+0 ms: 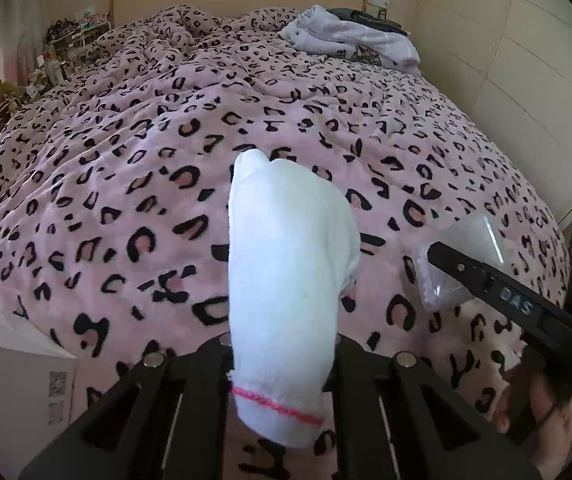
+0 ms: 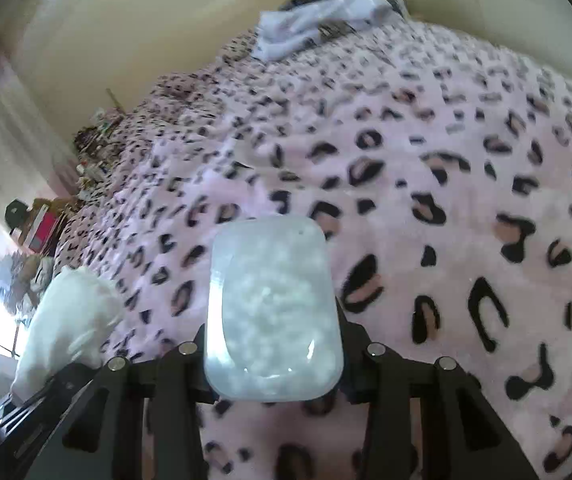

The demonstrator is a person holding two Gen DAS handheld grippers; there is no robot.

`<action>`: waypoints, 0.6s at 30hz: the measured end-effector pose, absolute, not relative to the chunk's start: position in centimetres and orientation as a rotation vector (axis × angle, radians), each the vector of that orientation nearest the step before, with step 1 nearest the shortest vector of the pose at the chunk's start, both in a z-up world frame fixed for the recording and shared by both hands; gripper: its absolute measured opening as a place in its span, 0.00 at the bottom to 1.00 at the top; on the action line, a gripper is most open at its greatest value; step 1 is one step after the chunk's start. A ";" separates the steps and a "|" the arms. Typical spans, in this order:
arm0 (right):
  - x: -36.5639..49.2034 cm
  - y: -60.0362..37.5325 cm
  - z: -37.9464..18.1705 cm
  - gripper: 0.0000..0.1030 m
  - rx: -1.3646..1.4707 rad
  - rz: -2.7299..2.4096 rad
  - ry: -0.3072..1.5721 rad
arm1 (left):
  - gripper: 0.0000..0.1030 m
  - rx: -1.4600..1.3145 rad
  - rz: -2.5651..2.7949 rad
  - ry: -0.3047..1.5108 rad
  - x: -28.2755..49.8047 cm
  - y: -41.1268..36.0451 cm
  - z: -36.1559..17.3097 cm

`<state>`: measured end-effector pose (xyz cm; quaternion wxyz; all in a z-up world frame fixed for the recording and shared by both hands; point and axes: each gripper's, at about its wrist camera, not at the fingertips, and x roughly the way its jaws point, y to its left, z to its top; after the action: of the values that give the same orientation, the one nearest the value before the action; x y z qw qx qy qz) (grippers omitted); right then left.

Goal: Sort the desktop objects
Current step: 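Lift and carry the sock and plastic box to the cardboard box with both tools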

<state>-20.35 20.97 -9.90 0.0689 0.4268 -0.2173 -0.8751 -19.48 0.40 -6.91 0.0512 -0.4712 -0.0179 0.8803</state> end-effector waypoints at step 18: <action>-9.3 13.8 3.3 0.41 1.077 -2.617 -0.461 | 0.09 -1.367 2.803 -0.104 -9.3 -4.3 4.1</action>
<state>-9.27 13.81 3.28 0.1367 0.3722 -0.1594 -0.9041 -9.28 -4.31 4.07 0.0105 -0.4379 -0.0335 0.8983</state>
